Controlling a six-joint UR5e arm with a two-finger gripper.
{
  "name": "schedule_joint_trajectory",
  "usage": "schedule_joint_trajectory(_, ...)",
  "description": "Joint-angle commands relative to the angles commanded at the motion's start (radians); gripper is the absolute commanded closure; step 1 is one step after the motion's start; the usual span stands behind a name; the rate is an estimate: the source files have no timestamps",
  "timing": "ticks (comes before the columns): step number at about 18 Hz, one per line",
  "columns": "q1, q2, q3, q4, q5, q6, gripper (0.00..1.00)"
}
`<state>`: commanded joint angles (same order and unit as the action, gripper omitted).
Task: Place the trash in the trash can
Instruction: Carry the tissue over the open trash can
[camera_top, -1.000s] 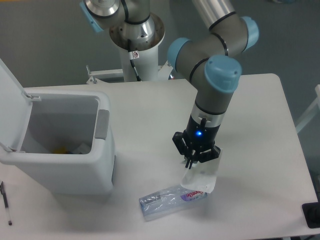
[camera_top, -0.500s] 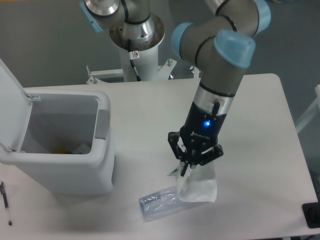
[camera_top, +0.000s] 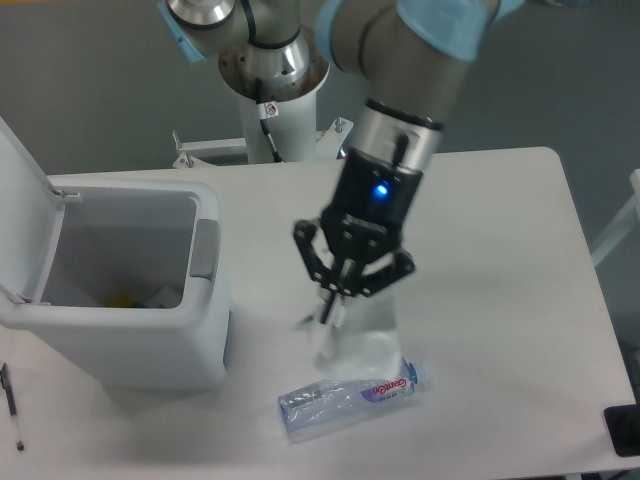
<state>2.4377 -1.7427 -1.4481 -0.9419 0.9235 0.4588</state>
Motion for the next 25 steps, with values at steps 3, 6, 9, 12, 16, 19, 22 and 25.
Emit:
schedule_joint_trajectory(3, -0.049, 0.038, -0.017, 0.002, -0.002, -0.020, 1.00)
schedule_joint_trajectory(6, -0.072, 0.049, -0.031, 0.003, -0.035, -0.019, 1.00)
schedule_joint_trajectory(9, -0.077, 0.060, -0.063, 0.006, -0.087, -0.015, 1.00)
schedule_joint_trajectory(12, -0.080, 0.078, -0.081, 0.011, -0.089, -0.012, 1.00)
schedule_joint_trajectory(16, -0.098, 0.083, -0.086, 0.011, -0.091, -0.014, 1.00)
schedule_joint_trajectory(19, -0.123, 0.084, -0.086, 0.012, -0.091, -0.011, 0.97)
schedule_joint_trajectory(22, -0.140, 0.081, -0.087, 0.012, -0.091, -0.011, 0.96)
schedule_joint_trajectory(25, -0.158, 0.075, -0.087, 0.014, -0.091, 0.015, 0.75)
